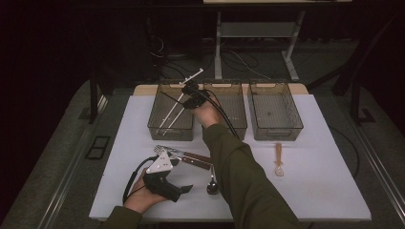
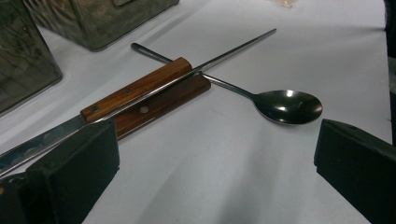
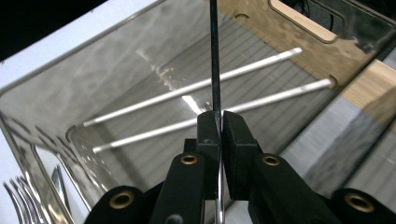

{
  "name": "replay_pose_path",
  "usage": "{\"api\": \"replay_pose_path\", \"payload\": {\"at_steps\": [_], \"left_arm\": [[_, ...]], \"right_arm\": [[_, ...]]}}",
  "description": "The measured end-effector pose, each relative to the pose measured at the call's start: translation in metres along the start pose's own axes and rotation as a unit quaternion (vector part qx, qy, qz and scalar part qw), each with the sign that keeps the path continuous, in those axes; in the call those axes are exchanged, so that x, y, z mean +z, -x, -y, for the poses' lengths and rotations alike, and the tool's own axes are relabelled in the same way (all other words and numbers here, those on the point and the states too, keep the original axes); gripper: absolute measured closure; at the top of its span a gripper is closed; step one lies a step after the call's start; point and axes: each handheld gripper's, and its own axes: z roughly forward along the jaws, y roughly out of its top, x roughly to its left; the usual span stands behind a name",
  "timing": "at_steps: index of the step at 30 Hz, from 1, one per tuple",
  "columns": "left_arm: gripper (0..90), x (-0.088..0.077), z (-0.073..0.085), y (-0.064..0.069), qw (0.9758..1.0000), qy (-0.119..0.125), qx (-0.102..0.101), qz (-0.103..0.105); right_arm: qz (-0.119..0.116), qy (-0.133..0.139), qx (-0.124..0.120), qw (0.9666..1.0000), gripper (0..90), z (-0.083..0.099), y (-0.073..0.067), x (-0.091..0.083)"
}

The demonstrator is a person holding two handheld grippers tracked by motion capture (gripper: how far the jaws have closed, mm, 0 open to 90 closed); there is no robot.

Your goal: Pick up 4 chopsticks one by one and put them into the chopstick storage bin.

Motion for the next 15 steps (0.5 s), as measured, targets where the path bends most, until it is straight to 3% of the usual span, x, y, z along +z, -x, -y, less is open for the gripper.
{"api": "replay_pose_path", "payload": {"at_steps": [5, 13, 15], "left_arm": [[0.0, 0.0, 0.0, 0.0, 1.0, 0.001, 0.002, 0.001], [0.0, 0.0, 0.0, 0.0, 1.0, -0.001, 0.002, 0.001], [0.0, 0.0, 0.0, 0.0, 1.0, -0.002, 0.002, 0.0]], "right_arm": [[0.004, 0.008, -0.002, 1.0, 83.9, -0.005, -0.008, 0.004], [-0.014, 0.036, -0.006, 0.9992, 67.8, -0.004, -0.006, -0.011], [-0.025, 0.04, -0.01, 0.9988, 59.2, -0.002, -0.006, -0.014]]}}
